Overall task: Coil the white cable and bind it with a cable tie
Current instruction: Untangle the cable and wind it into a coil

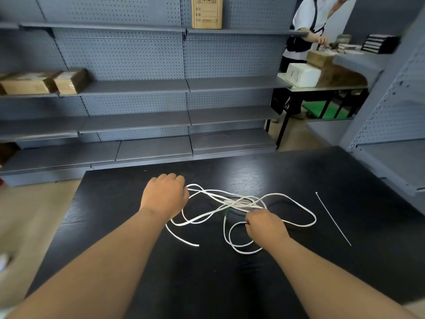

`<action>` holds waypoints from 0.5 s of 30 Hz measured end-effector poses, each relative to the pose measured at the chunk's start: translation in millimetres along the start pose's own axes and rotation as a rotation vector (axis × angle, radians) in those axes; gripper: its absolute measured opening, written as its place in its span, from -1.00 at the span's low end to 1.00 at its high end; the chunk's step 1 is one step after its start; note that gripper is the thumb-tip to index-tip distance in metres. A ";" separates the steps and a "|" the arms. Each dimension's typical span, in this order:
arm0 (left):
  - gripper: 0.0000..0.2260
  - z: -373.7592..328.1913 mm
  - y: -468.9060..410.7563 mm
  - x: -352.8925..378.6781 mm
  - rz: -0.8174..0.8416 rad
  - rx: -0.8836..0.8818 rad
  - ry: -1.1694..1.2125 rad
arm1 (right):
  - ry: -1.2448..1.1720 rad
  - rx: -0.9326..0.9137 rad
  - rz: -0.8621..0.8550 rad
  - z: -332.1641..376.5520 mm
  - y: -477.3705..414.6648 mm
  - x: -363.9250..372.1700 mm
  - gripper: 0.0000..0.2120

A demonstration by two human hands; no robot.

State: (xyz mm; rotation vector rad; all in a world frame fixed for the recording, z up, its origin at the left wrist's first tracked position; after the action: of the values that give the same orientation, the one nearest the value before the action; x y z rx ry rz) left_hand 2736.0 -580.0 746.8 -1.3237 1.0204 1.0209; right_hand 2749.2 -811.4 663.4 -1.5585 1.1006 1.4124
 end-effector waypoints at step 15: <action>-0.76 2.6 -2.6 16.9 0.029 -0.036 0.029 | 0.046 -0.091 0.266 44.9 -29.6 33.2 -0.71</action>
State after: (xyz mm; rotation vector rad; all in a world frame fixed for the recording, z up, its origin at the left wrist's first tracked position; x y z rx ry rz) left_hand 2742.8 -577.4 731.1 -1.3605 1.0504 1.0492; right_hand 2762.0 -763.0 625.0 -1.5575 1.3266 1.6283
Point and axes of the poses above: each hand's wrist, its own y-axis away from the middle knuckle, its own x-axis out of the palm, z = x × y, the point moved 7 cm from there along -y, towards the middle knuckle, and after that the axes turned 5 degrees about y, right-handed, at the moved point
